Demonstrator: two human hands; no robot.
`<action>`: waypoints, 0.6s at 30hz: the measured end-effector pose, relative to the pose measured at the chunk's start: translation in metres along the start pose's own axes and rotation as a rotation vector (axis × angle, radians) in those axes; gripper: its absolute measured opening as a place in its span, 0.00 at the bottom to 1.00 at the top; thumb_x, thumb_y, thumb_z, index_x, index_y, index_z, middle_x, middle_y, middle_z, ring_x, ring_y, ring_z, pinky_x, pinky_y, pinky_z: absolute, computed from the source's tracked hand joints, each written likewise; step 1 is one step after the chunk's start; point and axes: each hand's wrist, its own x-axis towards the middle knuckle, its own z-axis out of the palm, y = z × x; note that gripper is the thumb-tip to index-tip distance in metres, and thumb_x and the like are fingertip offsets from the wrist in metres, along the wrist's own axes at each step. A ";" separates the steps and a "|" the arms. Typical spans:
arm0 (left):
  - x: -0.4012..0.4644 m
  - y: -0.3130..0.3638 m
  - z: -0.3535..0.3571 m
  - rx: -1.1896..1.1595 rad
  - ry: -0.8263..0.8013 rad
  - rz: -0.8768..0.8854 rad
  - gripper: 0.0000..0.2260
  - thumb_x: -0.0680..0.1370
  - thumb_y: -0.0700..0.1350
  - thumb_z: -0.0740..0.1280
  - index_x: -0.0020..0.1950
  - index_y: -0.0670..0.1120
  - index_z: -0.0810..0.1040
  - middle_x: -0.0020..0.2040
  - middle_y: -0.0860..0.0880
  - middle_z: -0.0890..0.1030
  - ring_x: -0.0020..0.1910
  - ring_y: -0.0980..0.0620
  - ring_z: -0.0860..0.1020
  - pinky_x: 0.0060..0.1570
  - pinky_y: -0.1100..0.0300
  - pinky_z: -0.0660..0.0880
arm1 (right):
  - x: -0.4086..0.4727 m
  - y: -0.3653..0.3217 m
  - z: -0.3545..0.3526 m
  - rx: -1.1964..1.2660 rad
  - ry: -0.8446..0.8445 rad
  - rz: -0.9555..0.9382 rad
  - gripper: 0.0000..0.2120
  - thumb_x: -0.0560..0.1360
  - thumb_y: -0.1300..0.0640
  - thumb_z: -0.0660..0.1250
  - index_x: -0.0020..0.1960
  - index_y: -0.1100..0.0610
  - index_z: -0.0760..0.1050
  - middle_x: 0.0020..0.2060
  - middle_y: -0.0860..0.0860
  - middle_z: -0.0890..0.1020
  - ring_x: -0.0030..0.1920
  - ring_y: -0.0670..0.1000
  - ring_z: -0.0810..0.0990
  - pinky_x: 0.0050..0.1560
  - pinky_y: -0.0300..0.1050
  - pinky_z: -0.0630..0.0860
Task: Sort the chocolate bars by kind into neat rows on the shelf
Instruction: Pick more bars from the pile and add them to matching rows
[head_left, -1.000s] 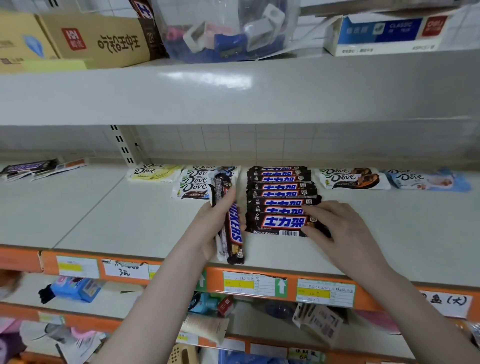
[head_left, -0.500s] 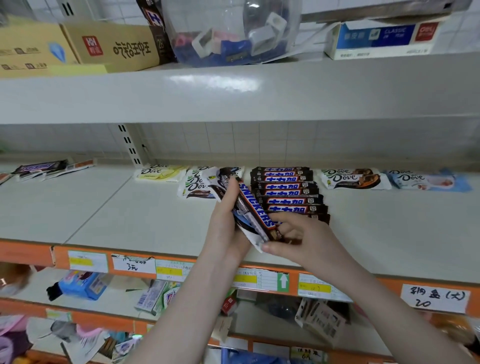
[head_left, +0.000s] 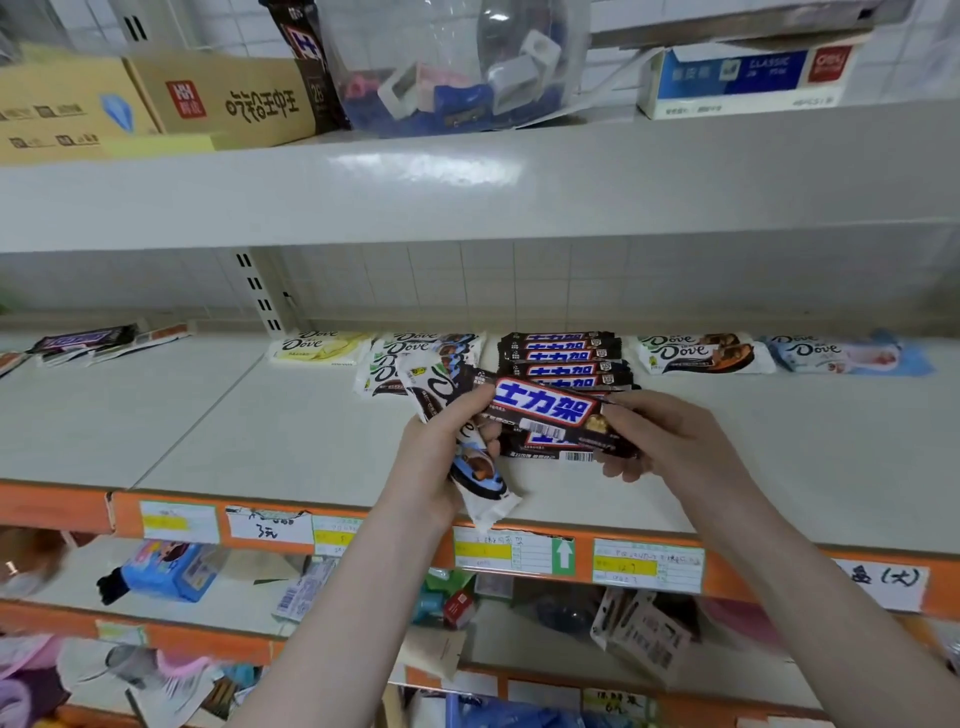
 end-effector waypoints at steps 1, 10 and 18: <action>-0.001 0.000 0.001 0.043 0.005 0.000 0.06 0.70 0.43 0.72 0.44 0.43 0.80 0.33 0.48 0.82 0.28 0.54 0.78 0.29 0.64 0.74 | 0.000 0.000 -0.001 0.010 0.027 -0.001 0.06 0.75 0.59 0.64 0.48 0.55 0.80 0.35 0.54 0.83 0.29 0.49 0.79 0.29 0.37 0.75; -0.006 0.008 0.002 0.452 -0.020 0.030 0.04 0.73 0.38 0.70 0.46 0.39 0.79 0.32 0.46 0.82 0.26 0.53 0.77 0.28 0.64 0.75 | 0.003 0.010 -0.018 -0.122 0.107 0.031 0.06 0.73 0.60 0.67 0.50 0.54 0.79 0.31 0.53 0.83 0.26 0.47 0.78 0.26 0.35 0.73; 0.013 0.007 0.006 0.786 -0.055 -0.068 0.04 0.74 0.38 0.69 0.43 0.37 0.78 0.35 0.40 0.81 0.29 0.49 0.75 0.32 0.59 0.75 | 0.007 0.023 -0.021 -0.397 0.050 0.060 0.11 0.70 0.57 0.71 0.52 0.51 0.76 0.33 0.51 0.81 0.27 0.48 0.76 0.28 0.39 0.72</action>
